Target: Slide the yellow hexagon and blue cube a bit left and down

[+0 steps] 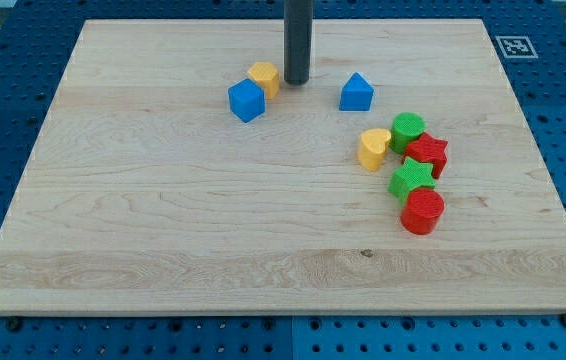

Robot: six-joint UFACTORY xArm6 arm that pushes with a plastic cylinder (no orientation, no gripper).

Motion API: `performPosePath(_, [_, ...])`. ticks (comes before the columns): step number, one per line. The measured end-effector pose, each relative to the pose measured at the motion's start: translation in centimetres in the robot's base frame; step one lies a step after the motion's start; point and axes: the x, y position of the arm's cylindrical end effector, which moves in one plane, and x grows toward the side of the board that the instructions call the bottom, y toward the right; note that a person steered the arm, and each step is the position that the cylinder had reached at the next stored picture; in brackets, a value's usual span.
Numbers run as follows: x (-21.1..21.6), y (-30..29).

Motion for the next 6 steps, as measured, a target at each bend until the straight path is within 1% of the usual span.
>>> performPosePath(1, [-1.9,3.9])
performPosePath(2, [-0.9,1.6])
performPosePath(3, [1.6,-2.8])
performPosePath(4, [2.8,-6.8])
performPosePath(5, [0.1,-5.1])
performPosePath(6, [-2.8,2.6])
